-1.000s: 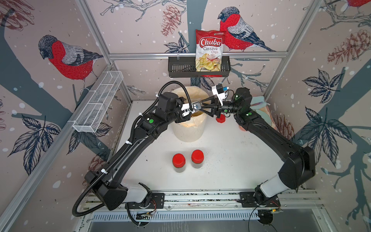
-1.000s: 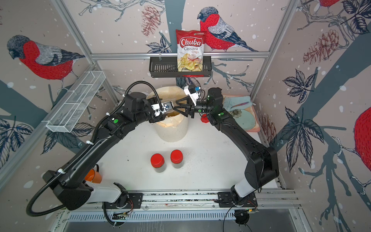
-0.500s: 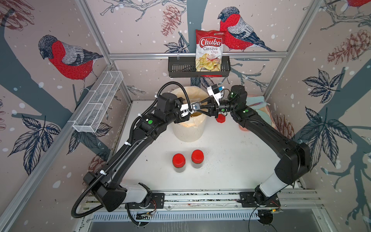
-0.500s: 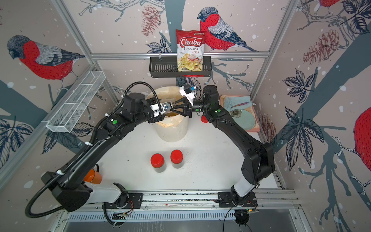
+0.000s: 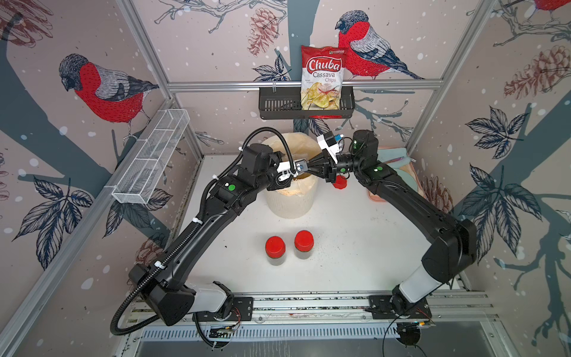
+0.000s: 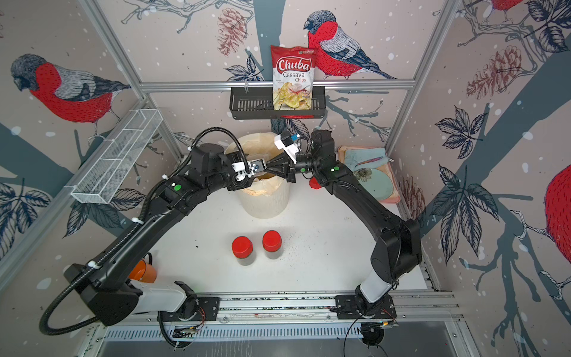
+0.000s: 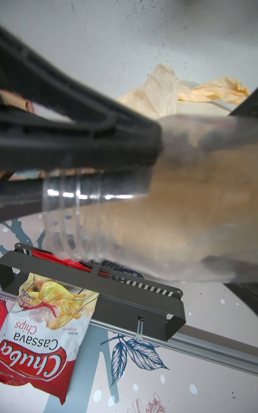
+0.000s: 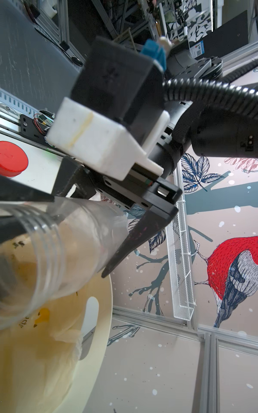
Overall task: Empty moldy tea leaves from jars
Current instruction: Place the jar at the center of the board.
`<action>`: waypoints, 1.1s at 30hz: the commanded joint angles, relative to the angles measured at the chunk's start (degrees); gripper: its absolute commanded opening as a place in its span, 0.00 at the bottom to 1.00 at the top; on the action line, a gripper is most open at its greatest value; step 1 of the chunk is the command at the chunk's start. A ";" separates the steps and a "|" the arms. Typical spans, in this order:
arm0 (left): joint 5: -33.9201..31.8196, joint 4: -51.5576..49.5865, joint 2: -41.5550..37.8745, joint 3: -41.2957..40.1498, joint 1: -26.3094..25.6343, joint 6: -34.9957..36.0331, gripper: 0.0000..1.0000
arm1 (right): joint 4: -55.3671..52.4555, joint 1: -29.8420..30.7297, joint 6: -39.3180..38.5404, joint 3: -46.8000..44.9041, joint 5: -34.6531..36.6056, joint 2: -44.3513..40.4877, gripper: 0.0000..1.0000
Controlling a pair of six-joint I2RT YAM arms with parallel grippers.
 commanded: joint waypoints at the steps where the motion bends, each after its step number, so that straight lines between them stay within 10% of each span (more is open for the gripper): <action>1: 3.45 4.46 -0.42 0.15 -0.04 -1.21 0.44 | -1.87 0.26 -0.68 0.19 3.47 0.57 0.00; 25: 2.25 9.03 -2.87 -2.44 0.07 -1.87 0.60 | -0.01 0.60 5.23 0.20 11.52 -2.04 0.00; 33: 1.83 12.16 -4.39 -4.69 0.07 -2.09 0.88 | 1.87 0.77 7.83 -0.16 12.57 -3.81 0.00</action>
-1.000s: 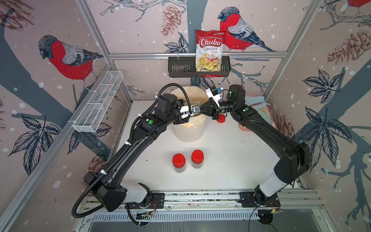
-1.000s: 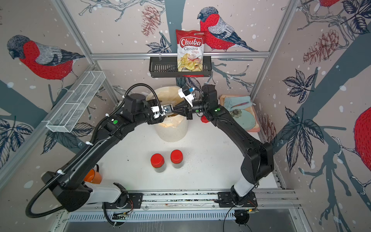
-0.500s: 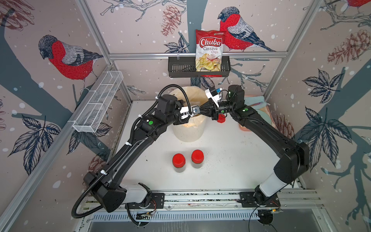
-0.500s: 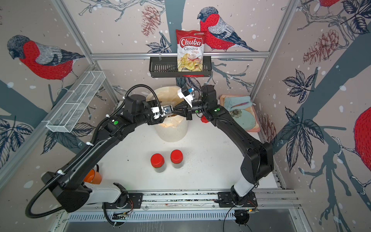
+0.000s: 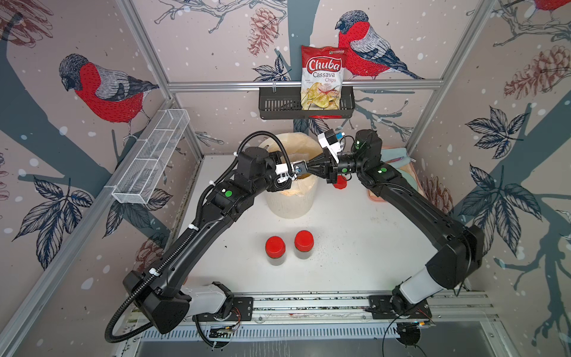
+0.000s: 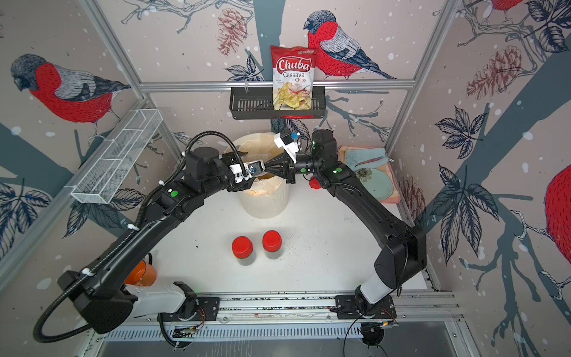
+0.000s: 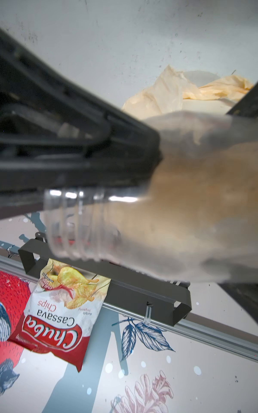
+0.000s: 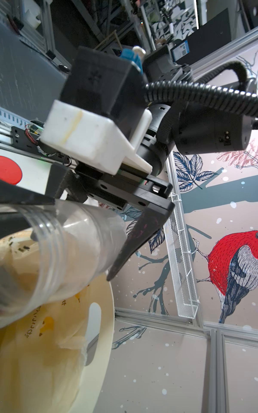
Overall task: Empty moldy tea leaves from jars
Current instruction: Place the jar at the center of the board.
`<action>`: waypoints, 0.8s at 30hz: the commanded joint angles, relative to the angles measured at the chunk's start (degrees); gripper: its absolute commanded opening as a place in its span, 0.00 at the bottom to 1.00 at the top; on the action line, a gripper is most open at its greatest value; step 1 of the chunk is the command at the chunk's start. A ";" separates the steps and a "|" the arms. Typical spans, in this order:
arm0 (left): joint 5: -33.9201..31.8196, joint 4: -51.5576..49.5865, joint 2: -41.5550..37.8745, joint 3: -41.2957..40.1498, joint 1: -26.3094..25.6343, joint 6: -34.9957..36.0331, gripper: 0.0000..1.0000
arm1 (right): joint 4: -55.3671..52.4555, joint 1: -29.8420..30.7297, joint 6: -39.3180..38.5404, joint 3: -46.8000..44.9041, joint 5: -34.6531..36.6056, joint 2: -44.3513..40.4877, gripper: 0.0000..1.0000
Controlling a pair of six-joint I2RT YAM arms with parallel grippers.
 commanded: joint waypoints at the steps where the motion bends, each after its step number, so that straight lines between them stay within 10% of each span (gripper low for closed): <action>1: 0.93 4.96 -0.92 -0.32 0.03 -1.33 0.89 | 3.27 -0.02 2.85 0.02 6.27 -0.72 0.00; 24: 7.74 24.11 -12.72 -14.67 4.08 -11.04 0.95 | -14.33 -11.62 7.35 9.65 27.03 -7.30 0.00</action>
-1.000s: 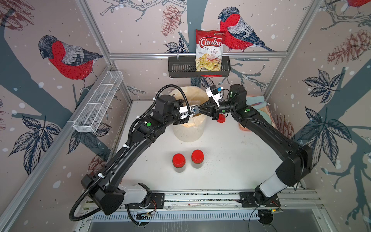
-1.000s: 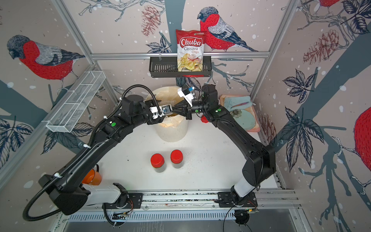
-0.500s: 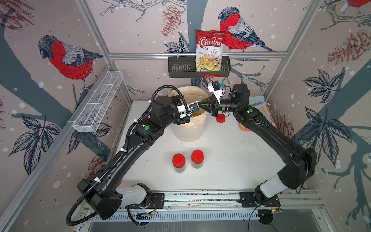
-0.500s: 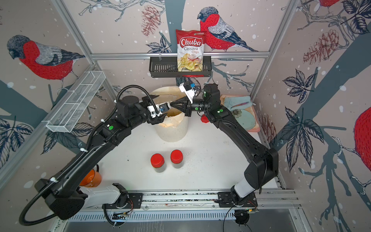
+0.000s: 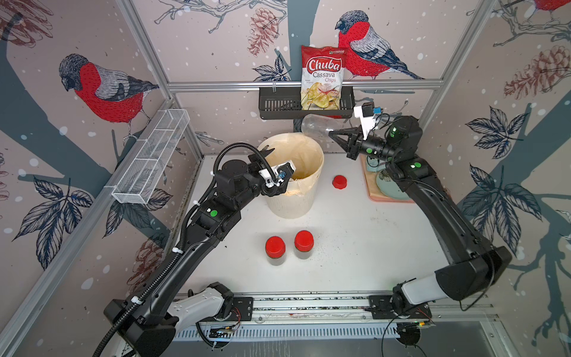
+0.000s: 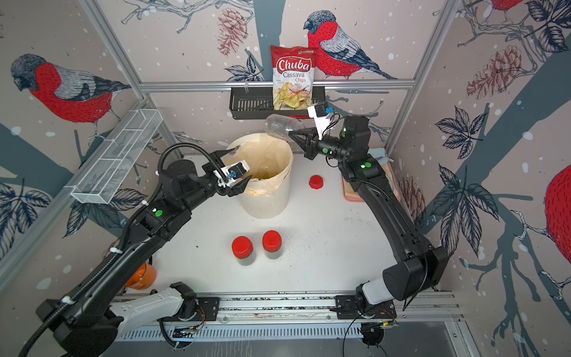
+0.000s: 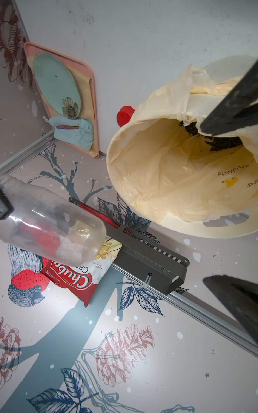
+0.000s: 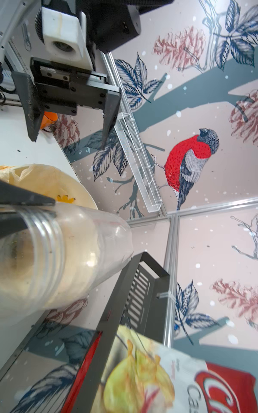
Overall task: Empty moldy tea leaves from jars
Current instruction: Place the jar at the center of the board.
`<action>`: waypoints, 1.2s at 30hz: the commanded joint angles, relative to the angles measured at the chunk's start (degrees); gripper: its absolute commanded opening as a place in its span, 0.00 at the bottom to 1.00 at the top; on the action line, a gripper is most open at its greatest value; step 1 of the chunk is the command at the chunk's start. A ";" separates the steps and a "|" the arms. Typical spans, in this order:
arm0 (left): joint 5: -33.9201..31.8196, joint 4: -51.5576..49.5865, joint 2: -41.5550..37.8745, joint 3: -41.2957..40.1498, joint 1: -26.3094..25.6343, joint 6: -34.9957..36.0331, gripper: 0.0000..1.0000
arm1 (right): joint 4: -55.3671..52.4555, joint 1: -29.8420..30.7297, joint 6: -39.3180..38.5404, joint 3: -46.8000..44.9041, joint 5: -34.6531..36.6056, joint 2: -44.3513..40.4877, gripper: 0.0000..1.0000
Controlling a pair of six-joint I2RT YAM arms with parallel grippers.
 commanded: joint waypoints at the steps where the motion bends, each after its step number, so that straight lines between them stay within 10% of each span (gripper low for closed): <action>1: 2.63 10.10 -1.40 -2.11 1.02 -5.54 0.95 | -8.67 -2.88 0.56 2.68 8.24 -0.98 0.00; 15: -4.02 17.87 -0.66 -1.70 3.88 -25.12 0.95 | -27.76 -4.57 -4.50 3.05 28.44 3.71 0.00; 36: -8.94 20.71 -7.52 -9.74 4.33 -37.43 0.95 | -45.58 1.90 -8.84 9.04 35.02 22.57 0.00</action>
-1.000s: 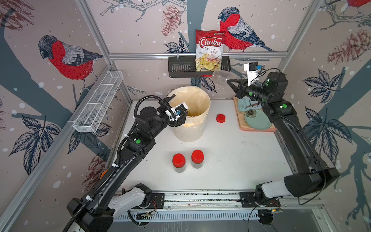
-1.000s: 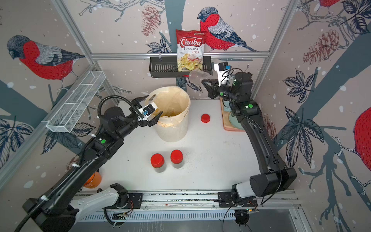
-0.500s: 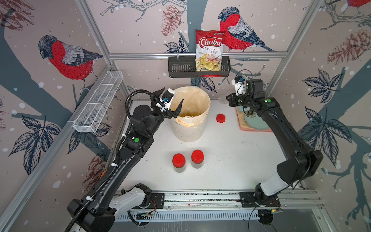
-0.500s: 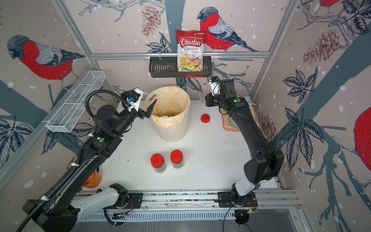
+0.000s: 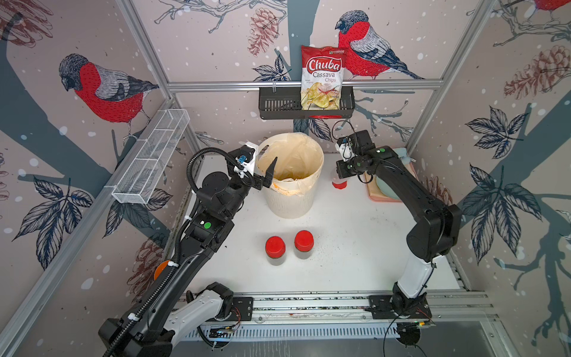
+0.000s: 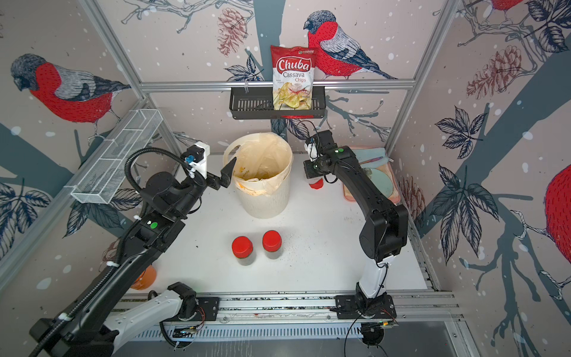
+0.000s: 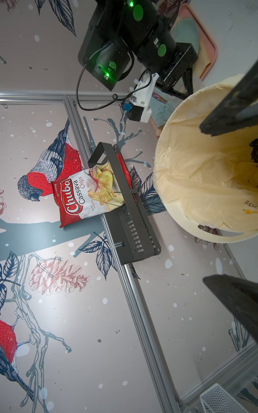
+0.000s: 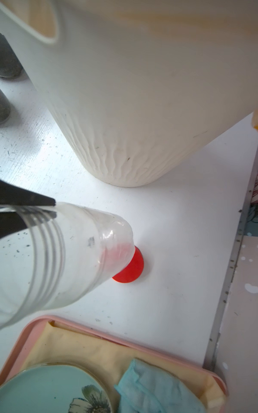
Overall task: Empty moldy tea leaves from jars
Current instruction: Place the jar at the center of the board.
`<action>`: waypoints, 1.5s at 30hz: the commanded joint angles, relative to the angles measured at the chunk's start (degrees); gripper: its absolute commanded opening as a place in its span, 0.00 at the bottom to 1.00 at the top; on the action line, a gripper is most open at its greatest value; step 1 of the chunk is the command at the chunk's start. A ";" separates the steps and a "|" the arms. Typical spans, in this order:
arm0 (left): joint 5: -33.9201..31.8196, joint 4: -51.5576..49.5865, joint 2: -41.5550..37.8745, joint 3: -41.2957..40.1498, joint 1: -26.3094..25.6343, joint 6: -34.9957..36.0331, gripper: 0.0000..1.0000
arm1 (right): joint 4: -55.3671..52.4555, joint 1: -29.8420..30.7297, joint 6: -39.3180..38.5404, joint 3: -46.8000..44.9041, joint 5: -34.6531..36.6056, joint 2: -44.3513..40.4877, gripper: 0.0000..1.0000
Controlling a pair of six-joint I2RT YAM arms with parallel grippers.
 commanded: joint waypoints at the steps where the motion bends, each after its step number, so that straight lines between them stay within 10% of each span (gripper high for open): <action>1: -0.22 4.40 -0.97 -0.59 0.11 -1.75 0.95 | -2.33 -0.17 -0.38 -0.71 0.11 1.38 0.00; 20: 0.51 3.84 -1.20 -0.88 0.22 -1.32 0.95 | 1.55 1.13 1.22 -11.25 -2.48 5.29 0.04; 33: 1.30 3.30 -0.31 0.35 0.22 -0.87 0.95 | 3.61 1.06 2.32 -12.18 -1.15 2.34 0.52; 45: 1.06 3.12 -0.15 0.40 0.22 -0.78 0.95 | 5.69 0.91 3.46 -12.33 -2.19 -3.89 0.70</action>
